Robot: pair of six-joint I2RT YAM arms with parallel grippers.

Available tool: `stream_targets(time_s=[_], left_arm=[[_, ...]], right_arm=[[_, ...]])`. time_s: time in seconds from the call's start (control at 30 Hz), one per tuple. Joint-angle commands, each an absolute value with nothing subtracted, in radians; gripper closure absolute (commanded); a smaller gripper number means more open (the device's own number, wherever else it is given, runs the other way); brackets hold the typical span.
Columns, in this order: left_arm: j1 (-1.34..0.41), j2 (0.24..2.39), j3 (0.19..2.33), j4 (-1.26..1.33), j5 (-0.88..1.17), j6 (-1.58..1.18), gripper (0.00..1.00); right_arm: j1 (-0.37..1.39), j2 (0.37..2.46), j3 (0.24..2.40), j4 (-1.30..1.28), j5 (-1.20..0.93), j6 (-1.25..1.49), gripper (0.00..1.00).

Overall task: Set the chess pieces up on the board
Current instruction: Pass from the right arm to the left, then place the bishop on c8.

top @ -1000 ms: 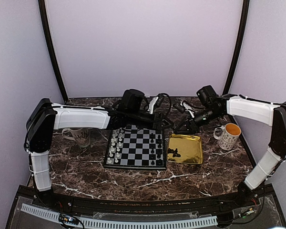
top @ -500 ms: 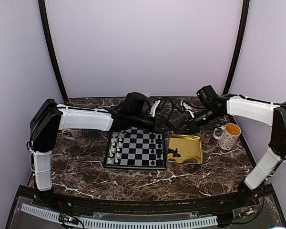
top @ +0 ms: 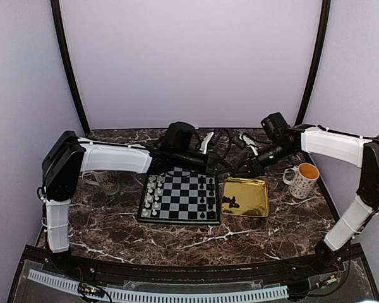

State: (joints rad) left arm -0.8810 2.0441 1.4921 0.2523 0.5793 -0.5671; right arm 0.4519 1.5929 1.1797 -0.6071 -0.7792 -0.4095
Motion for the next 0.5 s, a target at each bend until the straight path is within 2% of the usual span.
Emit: stream_targets(time_s=[0.0,0.2,0.3,0.47], left_arm=[[-0.887,2.043,1.565,0.195,0.555,-0.467,0.95],[-0.887,2.049,1.677,-0.04,0.372,-0.224,0.94],[-0.887,2.071,1.733,-0.148,0.263,-0.106,0.94],[-0.887,2.124,1.823,-0.268,0.11,0.023,0.94]], right_arm=[[0.457,1.53,1.19,-0.606,-0.736,-0.407,0.7],[0.408,1.454,1.162,-0.646,-0.618,-0.425,0.58],[0.393,1.445,1.13,-0.687,-0.545,-0.44,0.58],[0.379,1.402,1.008,-0.598,-0.483,-0.42,0.58]])
